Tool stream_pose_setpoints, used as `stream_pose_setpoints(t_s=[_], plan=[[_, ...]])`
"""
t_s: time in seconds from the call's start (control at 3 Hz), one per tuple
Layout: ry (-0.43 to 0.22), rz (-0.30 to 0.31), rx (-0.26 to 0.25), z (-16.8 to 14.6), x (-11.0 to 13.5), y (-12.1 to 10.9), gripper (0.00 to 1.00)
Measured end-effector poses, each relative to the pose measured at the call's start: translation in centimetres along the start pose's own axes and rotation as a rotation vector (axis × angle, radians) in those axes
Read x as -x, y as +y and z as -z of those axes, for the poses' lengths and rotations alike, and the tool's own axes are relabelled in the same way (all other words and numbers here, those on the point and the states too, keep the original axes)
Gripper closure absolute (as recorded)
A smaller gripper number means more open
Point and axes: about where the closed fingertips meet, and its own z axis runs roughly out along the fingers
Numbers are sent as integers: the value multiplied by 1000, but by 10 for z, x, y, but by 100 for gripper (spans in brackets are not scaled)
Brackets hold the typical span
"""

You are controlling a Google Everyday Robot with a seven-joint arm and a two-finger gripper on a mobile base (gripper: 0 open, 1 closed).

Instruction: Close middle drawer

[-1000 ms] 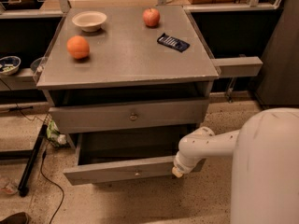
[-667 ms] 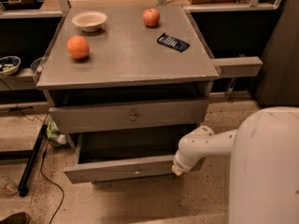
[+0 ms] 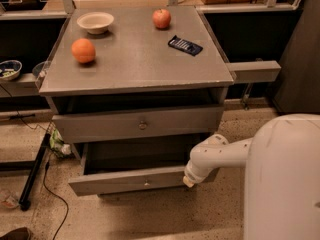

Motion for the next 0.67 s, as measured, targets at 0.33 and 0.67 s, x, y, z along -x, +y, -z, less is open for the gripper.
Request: stream_pose_setpoints(t_s=[0.33, 0.67], plan=[[-7, 2, -1, 1, 4, -1, 100], [-14, 4, -3, 1, 8, -2, 100]])
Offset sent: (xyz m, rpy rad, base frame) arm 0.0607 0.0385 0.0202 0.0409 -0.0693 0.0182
